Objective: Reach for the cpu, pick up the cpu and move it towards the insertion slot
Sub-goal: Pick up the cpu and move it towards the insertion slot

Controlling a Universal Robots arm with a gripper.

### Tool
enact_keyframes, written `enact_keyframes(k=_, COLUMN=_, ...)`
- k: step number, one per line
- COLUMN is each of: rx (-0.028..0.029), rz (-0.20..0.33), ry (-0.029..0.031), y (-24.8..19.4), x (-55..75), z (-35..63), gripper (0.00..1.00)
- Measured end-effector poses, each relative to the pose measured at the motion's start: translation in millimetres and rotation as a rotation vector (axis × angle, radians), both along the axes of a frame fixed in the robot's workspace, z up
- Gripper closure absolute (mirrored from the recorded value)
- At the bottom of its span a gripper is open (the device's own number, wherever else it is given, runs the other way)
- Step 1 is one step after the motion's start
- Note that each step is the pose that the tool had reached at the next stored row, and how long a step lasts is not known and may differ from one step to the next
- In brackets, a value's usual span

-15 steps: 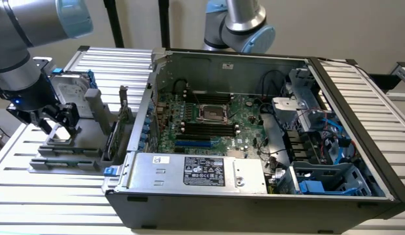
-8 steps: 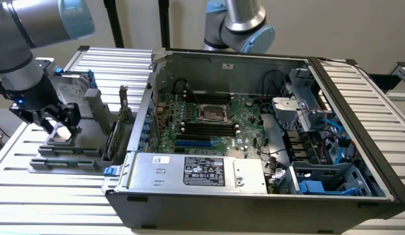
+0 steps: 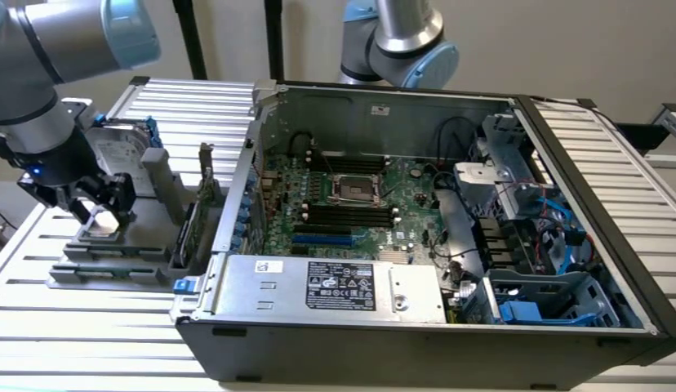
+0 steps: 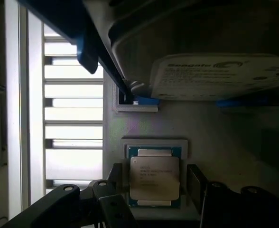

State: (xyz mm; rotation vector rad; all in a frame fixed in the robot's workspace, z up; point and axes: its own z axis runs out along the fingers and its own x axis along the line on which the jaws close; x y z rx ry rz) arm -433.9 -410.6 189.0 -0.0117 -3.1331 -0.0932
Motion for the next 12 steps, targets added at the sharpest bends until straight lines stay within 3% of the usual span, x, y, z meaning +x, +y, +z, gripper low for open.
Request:
enact_keyframes(k=3, rx=-0.0002, rz=0.0, ry=0.0025, y=-0.1, x=0.0, z=-1.0, gripper=0.35)
enact_keyframes(k=12, rx=-0.0024, rz=0.0, ry=0.0025, y=-0.1, x=1.1, z=-1.6, gripper=0.35)
